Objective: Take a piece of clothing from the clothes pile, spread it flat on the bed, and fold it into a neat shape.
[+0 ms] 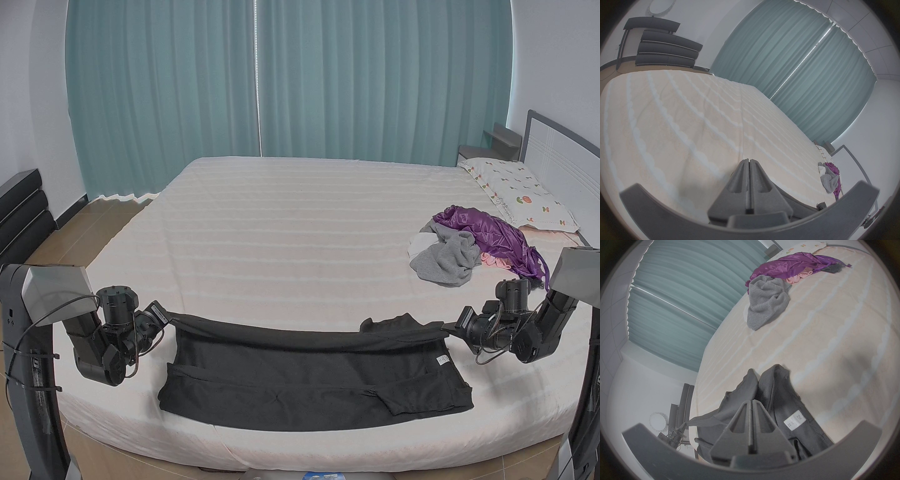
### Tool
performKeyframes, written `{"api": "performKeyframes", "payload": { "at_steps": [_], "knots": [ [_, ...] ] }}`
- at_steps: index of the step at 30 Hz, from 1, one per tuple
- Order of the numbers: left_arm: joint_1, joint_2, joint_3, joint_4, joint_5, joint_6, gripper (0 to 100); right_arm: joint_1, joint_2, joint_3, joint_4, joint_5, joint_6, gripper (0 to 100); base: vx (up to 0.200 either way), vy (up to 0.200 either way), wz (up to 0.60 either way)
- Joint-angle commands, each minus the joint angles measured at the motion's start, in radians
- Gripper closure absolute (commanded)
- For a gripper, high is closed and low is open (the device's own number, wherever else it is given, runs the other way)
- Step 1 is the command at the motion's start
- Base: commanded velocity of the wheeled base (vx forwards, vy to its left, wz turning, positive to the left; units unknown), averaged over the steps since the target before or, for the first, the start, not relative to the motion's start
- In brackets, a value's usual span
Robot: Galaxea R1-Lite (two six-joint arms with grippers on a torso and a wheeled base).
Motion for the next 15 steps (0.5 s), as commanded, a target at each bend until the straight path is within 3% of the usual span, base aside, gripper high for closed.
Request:
{"api": "performKeyframes", "payload": {
  "at_steps": [1, 9, 15],
  "knots": [
    [0.001, -0.001, 0.072, -0.044, 0.0, 0.0, 100, -0.007, -0.009, 0.046, -0.01, 0.007, -0.01, 100, 0.0, 0.0, 0.0],
    [0.003, -0.003, 0.176, -0.145, -0.002, 0.001, 100, -0.035, -0.021, 0.129, -0.082, 0.008, -0.021, 100, 0.0, 0.0, 0.0],
    [0.001, 0.006, 0.242, -0.182, -0.005, 0.001, 100, -0.035, -0.008, 0.205, -0.116, 0.022, -0.084, 100, 0.0, 0.0, 0.0]
  ]
}}
